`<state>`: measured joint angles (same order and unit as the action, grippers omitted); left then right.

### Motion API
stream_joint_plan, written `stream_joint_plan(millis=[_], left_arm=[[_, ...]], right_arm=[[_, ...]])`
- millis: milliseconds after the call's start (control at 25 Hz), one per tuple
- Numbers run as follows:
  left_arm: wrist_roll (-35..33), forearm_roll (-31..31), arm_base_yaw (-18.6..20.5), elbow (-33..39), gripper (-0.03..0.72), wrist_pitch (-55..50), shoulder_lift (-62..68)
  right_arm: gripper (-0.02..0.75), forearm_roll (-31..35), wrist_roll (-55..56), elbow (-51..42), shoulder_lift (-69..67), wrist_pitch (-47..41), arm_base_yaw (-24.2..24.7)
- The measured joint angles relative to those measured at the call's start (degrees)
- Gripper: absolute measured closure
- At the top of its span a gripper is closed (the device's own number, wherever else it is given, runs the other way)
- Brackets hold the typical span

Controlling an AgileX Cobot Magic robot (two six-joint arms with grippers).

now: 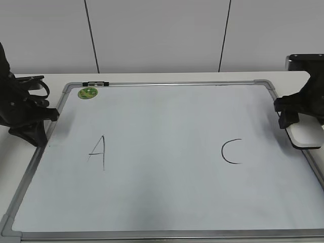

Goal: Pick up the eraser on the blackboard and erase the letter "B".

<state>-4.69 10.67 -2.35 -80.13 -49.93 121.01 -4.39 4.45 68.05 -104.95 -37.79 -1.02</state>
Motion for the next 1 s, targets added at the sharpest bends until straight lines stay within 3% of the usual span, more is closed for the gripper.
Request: stream_joint_plan(millis=[720, 1000], left_arm=[[-0.1, 0.0, 0.0, 0.0, 0.633, 0.0, 0.0], [-0.1, 0.0, 0.0, 0.0, 0.631, 0.0, 0.0]], right_arm=[[0.195, 2.2, 0.1, 0.3, -7.3, 8.2, 0.1], [0.096, 2.2, 0.1, 0.4, -7.5, 9.9, 0.1]])
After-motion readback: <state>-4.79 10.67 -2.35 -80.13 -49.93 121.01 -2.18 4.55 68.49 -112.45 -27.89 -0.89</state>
